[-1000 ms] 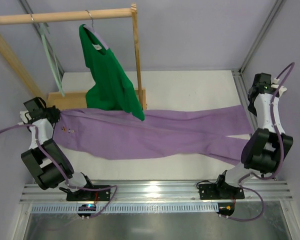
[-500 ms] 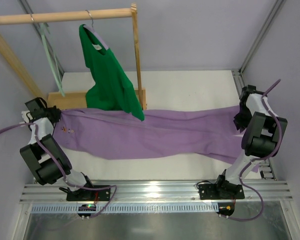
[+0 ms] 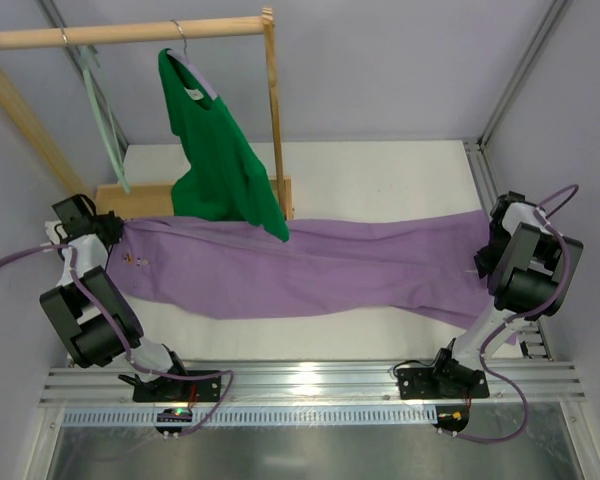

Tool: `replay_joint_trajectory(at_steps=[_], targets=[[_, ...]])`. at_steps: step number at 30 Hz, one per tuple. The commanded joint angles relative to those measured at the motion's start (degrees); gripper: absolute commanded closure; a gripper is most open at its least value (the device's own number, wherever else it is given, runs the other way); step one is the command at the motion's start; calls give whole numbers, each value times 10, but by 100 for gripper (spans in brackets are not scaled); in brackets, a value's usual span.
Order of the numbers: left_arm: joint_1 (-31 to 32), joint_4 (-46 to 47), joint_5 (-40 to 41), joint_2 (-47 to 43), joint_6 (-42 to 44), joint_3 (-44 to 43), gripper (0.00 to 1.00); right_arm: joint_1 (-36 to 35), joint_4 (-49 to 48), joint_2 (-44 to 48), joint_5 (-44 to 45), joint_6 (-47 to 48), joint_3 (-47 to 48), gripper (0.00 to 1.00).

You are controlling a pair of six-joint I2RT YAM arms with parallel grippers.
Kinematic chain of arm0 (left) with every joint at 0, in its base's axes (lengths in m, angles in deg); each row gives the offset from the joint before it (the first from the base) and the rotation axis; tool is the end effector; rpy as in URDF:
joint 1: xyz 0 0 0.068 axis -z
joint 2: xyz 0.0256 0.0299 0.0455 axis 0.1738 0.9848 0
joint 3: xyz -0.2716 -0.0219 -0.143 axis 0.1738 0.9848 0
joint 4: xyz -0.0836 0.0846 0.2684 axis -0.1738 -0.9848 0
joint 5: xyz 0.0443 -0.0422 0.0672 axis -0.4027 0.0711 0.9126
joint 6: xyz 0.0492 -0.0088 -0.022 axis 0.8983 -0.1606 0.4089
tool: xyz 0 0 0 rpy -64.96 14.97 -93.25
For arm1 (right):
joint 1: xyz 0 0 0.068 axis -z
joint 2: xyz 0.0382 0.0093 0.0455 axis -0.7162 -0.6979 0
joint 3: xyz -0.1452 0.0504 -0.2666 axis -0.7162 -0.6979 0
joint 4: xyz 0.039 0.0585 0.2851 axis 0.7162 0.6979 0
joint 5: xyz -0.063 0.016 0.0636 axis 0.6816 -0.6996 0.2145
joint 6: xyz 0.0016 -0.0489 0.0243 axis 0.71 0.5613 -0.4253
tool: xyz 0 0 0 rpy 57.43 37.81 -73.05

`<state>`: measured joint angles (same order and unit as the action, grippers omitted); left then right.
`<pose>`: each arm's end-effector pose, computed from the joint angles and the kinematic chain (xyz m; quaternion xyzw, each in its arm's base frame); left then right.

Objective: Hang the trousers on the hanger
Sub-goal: Fold the trousers

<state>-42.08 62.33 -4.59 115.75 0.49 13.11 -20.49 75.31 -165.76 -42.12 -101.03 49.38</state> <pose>0.3043 0.1871 0.2458 -0.7161 0.5685 -0.1765 0.3645 0.3114 -0.1623 0.1842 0.5634 0.8037 -0.1876 0.0382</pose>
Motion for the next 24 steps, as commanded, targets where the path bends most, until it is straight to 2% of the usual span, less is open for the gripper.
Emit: replay_joint_trajectory(at_steps=[1,18,24], targets=[[6,29,8,-3,-1,-1,100,1,-52,-14,-7,-13,8,59],[12,26,15,-5,-5,-11,100,2,-29,-39,13,-57,72,55],[18,27,18,-3,-11,-12,99,4,-24,-60,30,-59,65,55]])
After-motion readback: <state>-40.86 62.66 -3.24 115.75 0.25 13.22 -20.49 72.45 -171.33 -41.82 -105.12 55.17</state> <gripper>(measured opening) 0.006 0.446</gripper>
